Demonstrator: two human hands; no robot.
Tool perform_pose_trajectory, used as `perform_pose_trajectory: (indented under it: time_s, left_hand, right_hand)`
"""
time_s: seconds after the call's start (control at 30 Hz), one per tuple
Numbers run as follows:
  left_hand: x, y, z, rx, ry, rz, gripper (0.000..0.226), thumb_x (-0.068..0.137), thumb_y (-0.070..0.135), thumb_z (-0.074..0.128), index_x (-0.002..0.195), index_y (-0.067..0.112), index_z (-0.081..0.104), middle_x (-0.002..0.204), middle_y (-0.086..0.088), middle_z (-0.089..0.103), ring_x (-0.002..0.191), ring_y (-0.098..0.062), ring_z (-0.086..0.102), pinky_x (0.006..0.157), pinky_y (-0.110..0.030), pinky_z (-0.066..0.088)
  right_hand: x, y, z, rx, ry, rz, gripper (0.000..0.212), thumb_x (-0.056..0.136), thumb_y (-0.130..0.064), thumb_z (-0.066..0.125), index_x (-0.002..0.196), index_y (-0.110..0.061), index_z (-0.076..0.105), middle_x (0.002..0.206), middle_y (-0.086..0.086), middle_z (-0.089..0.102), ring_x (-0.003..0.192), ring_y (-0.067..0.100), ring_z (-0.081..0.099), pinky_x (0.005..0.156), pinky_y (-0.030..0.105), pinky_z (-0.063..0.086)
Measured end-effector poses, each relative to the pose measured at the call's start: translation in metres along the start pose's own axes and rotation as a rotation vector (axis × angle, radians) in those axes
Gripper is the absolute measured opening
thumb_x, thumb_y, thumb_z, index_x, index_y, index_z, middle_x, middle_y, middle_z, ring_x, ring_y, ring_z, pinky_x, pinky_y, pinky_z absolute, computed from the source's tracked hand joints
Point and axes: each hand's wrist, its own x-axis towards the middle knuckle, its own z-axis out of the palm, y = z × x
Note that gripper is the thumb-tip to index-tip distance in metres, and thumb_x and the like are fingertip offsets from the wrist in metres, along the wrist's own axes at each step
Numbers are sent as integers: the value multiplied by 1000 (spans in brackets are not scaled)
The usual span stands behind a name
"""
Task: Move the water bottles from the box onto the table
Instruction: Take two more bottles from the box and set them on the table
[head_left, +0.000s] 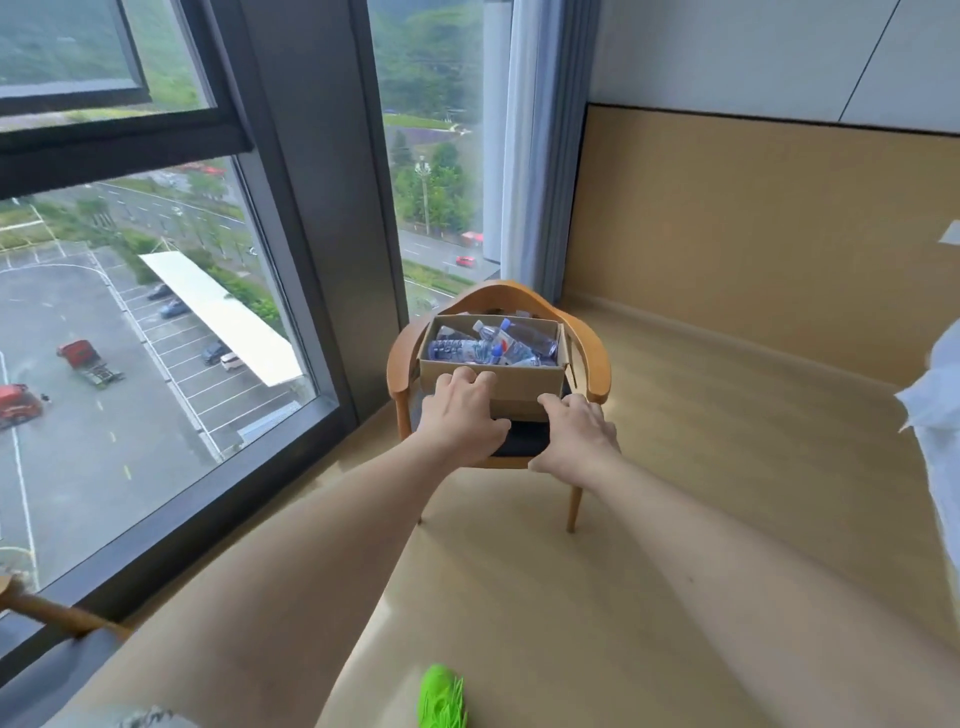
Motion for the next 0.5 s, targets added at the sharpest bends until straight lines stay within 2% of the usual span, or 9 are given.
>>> perform_pose_trajectory:
  time_s: [0.17, 0.33, 0.5]
  left_hand:
    - [104, -32, 3, -11, -102, 37, 58, 86, 44, 66, 138, 26, 46, 132, -7, 49, 124, -31, 43, 94, -48, 49]
    - [194, -58, -3, -76, -138, 4, 69, 87, 42, 66, 149, 25, 42, 148, -8, 43, 136, -30, 38, 107, -47, 42]
    - [263, -77, 17, -73, -197, -6, 69, 88, 46, 69, 148, 23, 43, 148, -8, 45, 135, -30, 39, 107, -47, 43]
  right_hand:
    - [97, -16, 0, 31, -49, 92, 78, 77, -39, 80, 143, -30, 38, 137, 7, 43, 126, 30, 42, 100, 43, 41]
    - [176, -26, -5, 66, -41, 132, 78, 78, -38, 80, 143, -30, 38, 137, 7, 44, 126, 29, 42, 99, 43, 44]
    - [253, -19, 2, 84, -90, 169, 80, 79, -39, 80, 146, -27, 37, 141, 7, 43, 131, 30, 40, 100, 44, 45]
